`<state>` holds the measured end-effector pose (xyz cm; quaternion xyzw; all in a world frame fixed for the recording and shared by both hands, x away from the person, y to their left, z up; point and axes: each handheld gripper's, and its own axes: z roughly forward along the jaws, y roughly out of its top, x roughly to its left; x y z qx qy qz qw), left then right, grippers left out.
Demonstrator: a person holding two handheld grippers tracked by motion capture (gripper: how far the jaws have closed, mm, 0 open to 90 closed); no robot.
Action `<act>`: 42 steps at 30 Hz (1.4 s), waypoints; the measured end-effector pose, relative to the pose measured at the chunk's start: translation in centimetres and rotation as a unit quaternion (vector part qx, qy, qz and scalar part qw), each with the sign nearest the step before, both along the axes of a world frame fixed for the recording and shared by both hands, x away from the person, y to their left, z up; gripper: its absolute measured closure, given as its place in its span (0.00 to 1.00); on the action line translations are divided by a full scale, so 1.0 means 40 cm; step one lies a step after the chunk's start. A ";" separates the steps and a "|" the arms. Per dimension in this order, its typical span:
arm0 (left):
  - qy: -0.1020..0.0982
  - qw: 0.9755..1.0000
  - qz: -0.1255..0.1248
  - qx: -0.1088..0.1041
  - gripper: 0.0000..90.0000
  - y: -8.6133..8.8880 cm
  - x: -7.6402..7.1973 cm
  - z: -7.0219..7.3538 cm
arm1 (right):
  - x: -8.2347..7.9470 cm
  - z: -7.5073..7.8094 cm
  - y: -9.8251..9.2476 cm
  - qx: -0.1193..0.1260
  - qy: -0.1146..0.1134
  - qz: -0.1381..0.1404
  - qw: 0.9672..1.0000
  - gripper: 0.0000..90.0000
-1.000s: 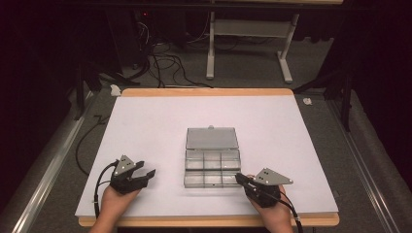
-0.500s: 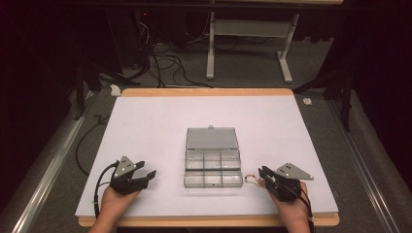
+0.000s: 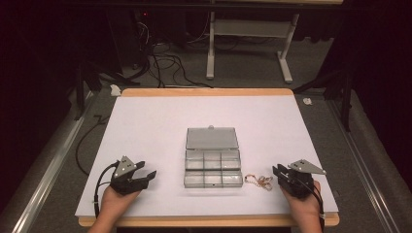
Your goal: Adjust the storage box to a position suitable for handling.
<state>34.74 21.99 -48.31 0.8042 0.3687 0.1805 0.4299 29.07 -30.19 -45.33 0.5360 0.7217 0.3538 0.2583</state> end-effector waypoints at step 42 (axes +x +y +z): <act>0.003 1.000 -0.003 0.001 0.42 -0.001 0.001 -0.001 | 0.037 0.029 -0.009 -0.064 0.209 0.046 0.975 0.54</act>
